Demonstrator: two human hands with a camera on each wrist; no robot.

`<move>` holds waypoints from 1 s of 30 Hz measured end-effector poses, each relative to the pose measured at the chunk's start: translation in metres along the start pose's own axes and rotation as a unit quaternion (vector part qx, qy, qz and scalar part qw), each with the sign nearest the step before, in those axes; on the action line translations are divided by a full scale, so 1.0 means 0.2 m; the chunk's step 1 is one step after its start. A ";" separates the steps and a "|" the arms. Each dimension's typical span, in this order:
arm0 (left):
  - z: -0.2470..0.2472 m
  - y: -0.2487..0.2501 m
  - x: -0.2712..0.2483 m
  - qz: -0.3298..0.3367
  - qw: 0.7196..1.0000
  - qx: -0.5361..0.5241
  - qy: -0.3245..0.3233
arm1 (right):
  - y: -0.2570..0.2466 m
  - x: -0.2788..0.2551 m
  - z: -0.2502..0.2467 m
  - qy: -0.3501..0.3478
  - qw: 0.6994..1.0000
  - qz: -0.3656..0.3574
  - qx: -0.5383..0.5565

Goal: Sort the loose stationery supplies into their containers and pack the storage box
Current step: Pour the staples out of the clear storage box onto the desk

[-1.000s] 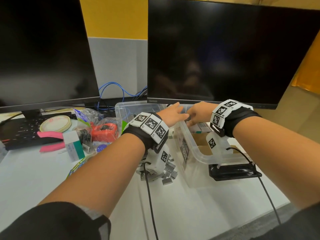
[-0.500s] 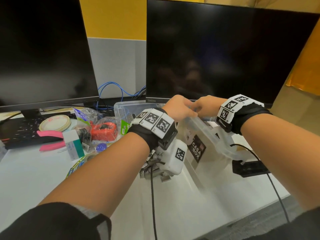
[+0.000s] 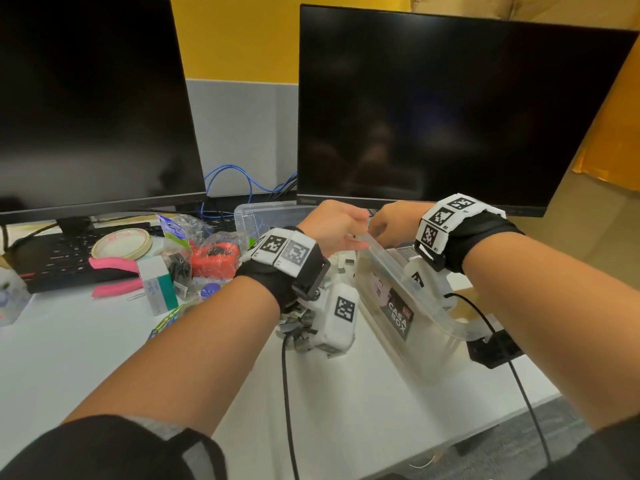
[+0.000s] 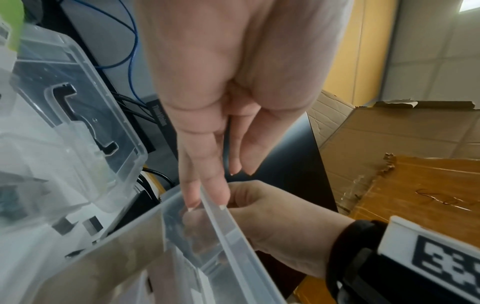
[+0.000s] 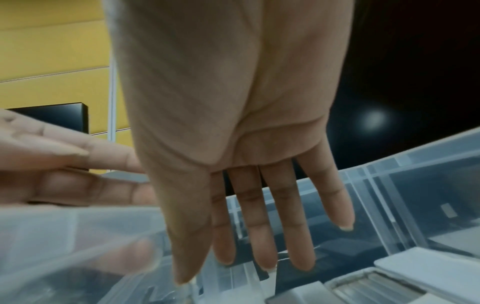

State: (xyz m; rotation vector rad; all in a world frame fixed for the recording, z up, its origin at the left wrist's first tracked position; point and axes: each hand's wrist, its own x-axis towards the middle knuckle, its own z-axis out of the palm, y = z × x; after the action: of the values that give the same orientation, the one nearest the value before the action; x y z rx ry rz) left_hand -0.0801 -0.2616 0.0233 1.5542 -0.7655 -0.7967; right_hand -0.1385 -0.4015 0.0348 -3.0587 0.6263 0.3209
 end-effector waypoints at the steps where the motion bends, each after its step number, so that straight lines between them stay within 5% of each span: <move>1: 0.00 0.00 0.00 0.000 1.000 -0.002 0.001 | 0.00 0.01 0.00 -0.002 1.000 0.002 0.002; 15: -0.13 -0.04 0.03 -0.062 0.995 -0.054 0.054 | -0.18 0.01 -0.02 -0.065 0.997 -0.051 0.005; 21: -0.17 -0.03 -0.01 -0.120 0.992 -0.018 0.046 | -0.14 0.03 -0.06 0.173 0.983 0.041 -0.048; 30: -0.10 -0.04 -0.01 -0.089 0.996 -0.016 0.011 | -0.01 0.02 -0.02 0.059 0.995 0.075 -0.030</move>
State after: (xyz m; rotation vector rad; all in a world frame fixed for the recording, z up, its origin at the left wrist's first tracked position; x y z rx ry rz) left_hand -0.0637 -0.2487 0.0179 1.6148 -0.6003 -0.9152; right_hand -0.1343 -0.4013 0.0373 -3.1122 0.8716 0.1615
